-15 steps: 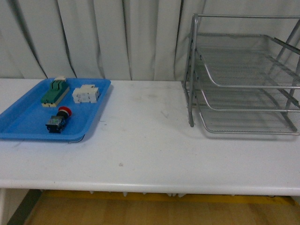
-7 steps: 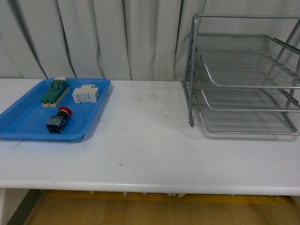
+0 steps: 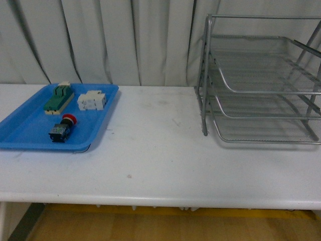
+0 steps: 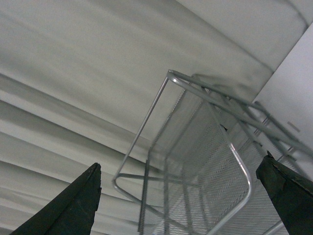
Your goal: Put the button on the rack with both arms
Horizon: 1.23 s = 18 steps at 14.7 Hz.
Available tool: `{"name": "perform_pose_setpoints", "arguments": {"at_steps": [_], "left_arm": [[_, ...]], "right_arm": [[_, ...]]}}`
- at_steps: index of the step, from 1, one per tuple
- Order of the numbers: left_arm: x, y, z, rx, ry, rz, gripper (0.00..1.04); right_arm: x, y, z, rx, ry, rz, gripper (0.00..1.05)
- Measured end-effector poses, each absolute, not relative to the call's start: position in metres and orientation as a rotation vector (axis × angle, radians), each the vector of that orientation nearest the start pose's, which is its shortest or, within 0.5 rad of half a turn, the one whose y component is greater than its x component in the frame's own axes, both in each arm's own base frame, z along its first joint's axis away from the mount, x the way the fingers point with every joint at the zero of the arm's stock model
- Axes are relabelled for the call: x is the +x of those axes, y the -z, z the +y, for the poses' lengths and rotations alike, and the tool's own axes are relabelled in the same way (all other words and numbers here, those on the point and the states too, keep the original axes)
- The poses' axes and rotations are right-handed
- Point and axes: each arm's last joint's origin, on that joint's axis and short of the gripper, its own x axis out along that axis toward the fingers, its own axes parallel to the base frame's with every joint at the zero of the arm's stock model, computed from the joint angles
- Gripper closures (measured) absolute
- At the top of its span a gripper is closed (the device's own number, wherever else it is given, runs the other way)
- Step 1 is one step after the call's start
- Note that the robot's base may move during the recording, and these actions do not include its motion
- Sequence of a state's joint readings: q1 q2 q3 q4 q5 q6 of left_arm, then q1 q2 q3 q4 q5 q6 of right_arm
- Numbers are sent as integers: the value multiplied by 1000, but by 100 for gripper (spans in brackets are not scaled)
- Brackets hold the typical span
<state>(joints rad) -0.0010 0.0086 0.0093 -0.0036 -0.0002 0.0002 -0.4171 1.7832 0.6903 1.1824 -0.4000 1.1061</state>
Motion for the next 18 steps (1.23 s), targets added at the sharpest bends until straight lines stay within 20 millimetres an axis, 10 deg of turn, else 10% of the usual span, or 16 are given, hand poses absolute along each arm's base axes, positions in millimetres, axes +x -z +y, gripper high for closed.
{"name": "perform_pose_setpoints", "arguments": {"at_steps": [5,8,18], "left_arm": [[98,-166,0,0,1,3,7],[98,-166,0,0,0,2,7],[98,-166,0,0,1,3,7]], "right_arm": [[323,-158,-116,1264,-101,-43,6],[359,-79,-55,1594,-129,301,6],[377,-49,-32,1532,-145,376,6]]}}
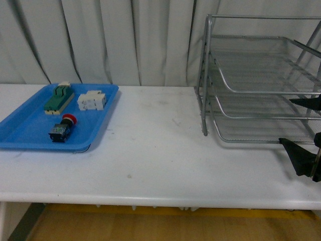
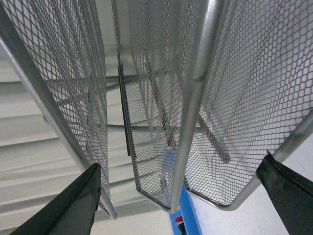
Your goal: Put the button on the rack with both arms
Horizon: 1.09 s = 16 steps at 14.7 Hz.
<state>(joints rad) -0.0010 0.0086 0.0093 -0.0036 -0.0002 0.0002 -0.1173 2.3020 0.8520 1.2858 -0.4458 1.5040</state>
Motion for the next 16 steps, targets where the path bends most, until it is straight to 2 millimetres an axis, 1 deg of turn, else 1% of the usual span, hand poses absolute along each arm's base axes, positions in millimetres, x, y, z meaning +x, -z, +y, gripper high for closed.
{"name": "perform_pose_setpoints", "arguments": {"at_steps": [1,4,6,9,11,13,15,16], "left_arm": [[98,-166,0,1,1,2,7],[98,-166,0,0,1,3,7],[98,-166,0,0,1,3,7],[98,-166,0,1,1,3,7],[98,-166,0,0,1,3,7],[98,-166,0,0,1,3,7],[98,-166,0,0,1,3,7],[98,-166,0,0,1,3,7]], "right_arm": [[384,-51,-27,1504,-175,368,6],[389,-49,-26,1486,-186,366,6],[390,-43,-27,1481,-177,370,6],[398,-41,-41,1460,-165,330,8],[402,-39,-50,1426,-158,307,34],[407,-41,-56,1396,-165,278,63],[408,-42,-58,1391,-162,272,90],[407,-39,-61,1426,-148,276,100]]}}
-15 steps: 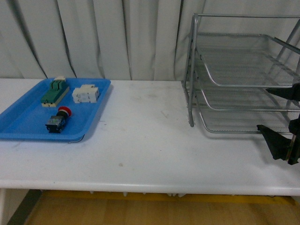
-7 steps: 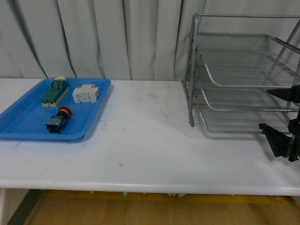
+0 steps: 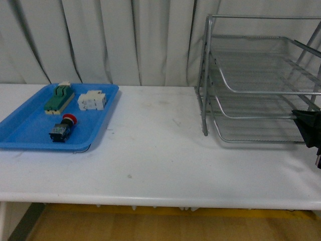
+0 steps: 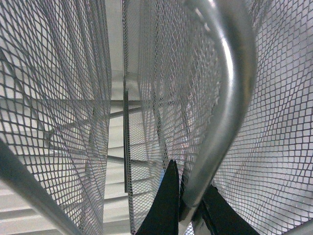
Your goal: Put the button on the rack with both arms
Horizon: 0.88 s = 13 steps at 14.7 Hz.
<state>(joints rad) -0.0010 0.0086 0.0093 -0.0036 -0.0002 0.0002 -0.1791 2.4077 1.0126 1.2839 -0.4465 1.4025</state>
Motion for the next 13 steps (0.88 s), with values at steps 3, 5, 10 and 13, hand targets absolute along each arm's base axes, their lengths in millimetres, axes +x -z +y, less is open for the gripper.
{"name": "perform_pose_setpoints", "arguments": {"at_steps": [3,5,10,13], "left_arm": [[98,-166,0,0,0,3,7],[98,-166,0,0,1,3,7],[98,-166,0,0,1,3,7],[98,-166,0,1,1,3,7]], "right_arm": [[397,-34,-65,1463,-128,293,101],[381,-35,-67,1472,-112,323,101],[330,-38,-67,1460,-67,407,101],[306,-37,-66,1459,-52,452,101]]}}
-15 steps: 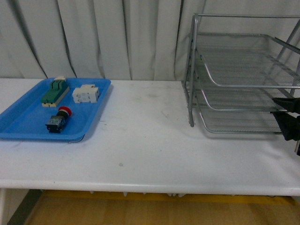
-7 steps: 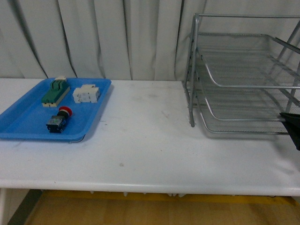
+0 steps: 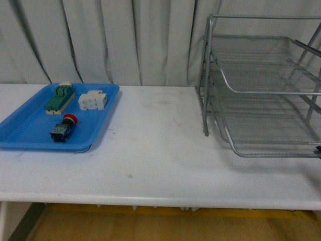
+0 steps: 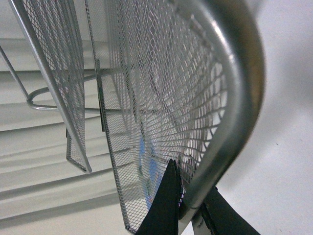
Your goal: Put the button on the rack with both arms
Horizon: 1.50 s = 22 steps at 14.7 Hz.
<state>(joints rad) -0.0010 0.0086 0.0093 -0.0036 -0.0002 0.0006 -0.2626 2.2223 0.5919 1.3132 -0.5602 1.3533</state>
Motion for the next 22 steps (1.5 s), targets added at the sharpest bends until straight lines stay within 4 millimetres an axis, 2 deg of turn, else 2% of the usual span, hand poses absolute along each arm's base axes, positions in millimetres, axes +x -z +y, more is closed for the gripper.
{"name": "perform_pose_setpoints", "arguments": {"at_steps": [3,6,7,12,13,14,16,19,22], "left_arm": [[98,-166,0,0,1,3,7],[98,-166,0,0,1,3,7],[98,-166,0,0,1,3,7],[98,-166,0,1,1,3,7],[98,-166,0,0,1,3,7],[98,-166,0,0,1,3,7],[98,-166,0,0,1,3,7],[98,-166,0,0,1,3,7],[98,-166,0,0,1,3,7]], "right_arm": [[290,-35,-66,1461,-42,485,101],[286,-36,-67,1459,-43,491,100],[285,-37,-68,1431,-50,490,94],[278,-38,-70,1362,-34,490,37],[272,-45,-68,1356,-41,479,13],[266,-47,-66,1358,-40,484,4],[251,-58,-65,1376,-44,476,7],[217,-88,-70,1457,-56,401,6],[188,-142,-78,1438,-180,188,6]]}}
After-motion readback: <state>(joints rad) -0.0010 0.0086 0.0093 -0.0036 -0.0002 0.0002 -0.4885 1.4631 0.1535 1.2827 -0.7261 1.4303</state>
